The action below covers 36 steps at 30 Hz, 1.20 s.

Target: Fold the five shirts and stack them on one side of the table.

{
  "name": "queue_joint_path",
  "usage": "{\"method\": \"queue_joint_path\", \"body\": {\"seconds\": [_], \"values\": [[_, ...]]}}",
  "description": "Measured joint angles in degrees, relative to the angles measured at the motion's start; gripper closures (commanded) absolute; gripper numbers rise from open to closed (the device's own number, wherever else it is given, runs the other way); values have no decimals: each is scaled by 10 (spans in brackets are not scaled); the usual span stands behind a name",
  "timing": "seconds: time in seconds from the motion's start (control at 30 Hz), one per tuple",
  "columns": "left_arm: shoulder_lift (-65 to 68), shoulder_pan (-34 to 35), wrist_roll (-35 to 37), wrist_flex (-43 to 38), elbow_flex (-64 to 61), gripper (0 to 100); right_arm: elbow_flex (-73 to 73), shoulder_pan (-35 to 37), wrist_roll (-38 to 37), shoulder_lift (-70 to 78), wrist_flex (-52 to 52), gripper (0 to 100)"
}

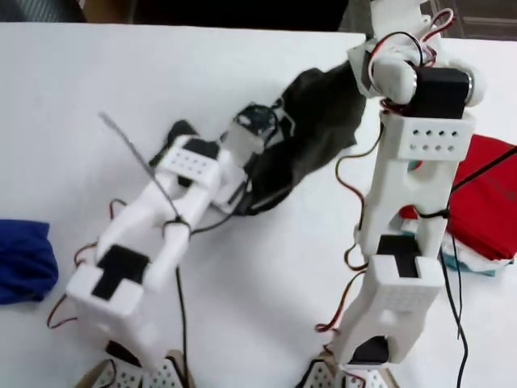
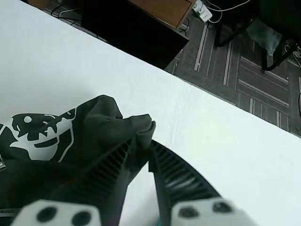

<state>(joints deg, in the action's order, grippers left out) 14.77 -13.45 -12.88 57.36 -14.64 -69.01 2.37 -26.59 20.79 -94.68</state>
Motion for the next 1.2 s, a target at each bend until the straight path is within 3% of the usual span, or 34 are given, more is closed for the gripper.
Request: {"method": "queue_joint_path", "body": {"seconds": [0.07,0.17,0.3,0.6,0.93,1.2], "values": [[31,-1,-3,-11,1,819,0,0,0,0,0,977],[53,-2,-15,-9,20,978,0,0,0,0,0,977],[66,8,-17,8,62,979,0,0,0,2,0,977],[48,128,-11,127,163,975,0,2,3,5,0,977],[-117,217,-11,276,308,975,-1,86,3,5,52,977],[-265,312,-11,324,388,975,-70,148,3,-13,55,978]]}}
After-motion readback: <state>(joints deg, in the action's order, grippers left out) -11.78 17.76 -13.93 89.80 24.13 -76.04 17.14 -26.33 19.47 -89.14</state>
